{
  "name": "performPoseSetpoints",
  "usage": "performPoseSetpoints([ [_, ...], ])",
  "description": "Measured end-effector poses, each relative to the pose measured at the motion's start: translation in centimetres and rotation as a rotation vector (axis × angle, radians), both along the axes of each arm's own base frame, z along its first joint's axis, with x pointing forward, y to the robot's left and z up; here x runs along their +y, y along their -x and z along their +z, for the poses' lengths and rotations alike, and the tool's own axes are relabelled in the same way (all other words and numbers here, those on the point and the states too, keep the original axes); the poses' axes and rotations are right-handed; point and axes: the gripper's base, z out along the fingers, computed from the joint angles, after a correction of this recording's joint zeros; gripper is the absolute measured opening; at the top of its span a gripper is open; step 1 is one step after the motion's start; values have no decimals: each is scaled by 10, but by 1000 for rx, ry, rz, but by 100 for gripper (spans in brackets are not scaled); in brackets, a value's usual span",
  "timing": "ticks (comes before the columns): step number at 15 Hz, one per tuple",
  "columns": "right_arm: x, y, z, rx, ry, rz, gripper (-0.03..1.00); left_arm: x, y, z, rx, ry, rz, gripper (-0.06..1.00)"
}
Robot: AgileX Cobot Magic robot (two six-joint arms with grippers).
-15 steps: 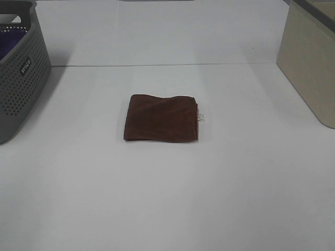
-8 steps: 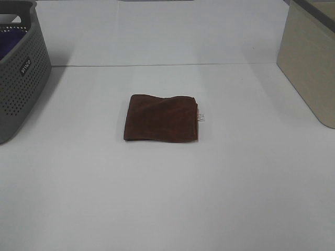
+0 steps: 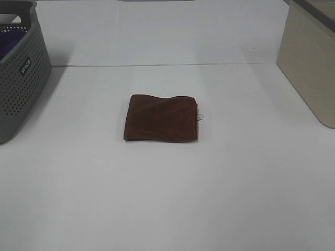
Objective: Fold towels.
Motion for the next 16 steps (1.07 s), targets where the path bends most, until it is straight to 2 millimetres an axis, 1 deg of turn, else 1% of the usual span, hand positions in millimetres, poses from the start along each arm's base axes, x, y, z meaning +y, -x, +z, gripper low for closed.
performPoseSetpoints([
  [3, 0, 0, 0, 0, 0, 0, 82, 0, 0, 0, 0, 0, -34, 72],
  [16, 0, 0, 0, 0, 2, 1, 82, 0, 0, 0, 0, -2, -35, 72],
])
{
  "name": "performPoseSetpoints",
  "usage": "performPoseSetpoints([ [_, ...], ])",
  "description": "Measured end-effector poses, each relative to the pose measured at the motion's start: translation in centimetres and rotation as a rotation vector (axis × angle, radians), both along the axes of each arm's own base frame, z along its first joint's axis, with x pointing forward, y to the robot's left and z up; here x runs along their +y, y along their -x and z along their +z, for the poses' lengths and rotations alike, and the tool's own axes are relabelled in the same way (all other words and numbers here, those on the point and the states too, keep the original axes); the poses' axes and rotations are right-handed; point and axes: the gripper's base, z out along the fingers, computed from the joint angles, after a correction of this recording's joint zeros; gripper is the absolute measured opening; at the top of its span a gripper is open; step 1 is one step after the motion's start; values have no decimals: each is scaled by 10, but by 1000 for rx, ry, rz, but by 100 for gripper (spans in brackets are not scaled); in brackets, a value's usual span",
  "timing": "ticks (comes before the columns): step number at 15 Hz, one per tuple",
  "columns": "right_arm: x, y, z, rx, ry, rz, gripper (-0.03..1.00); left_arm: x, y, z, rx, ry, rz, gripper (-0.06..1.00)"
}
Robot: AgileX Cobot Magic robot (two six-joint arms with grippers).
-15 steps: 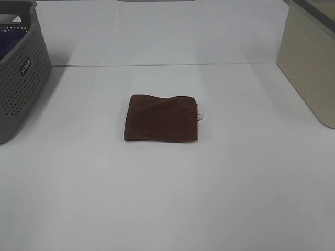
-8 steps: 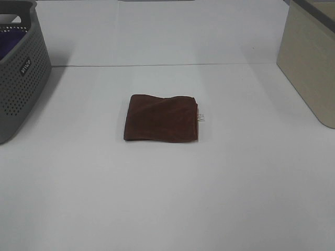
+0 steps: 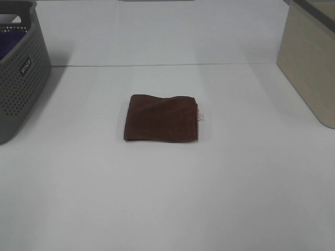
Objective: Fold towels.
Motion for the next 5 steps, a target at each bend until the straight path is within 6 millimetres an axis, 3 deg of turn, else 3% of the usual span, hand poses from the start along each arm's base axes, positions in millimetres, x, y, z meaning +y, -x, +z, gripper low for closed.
performPoseSetpoints([
  [5, 0, 0, 0, -1, 3, 2, 82, 0, 0, 0, 0, 0, 0, 72],
])
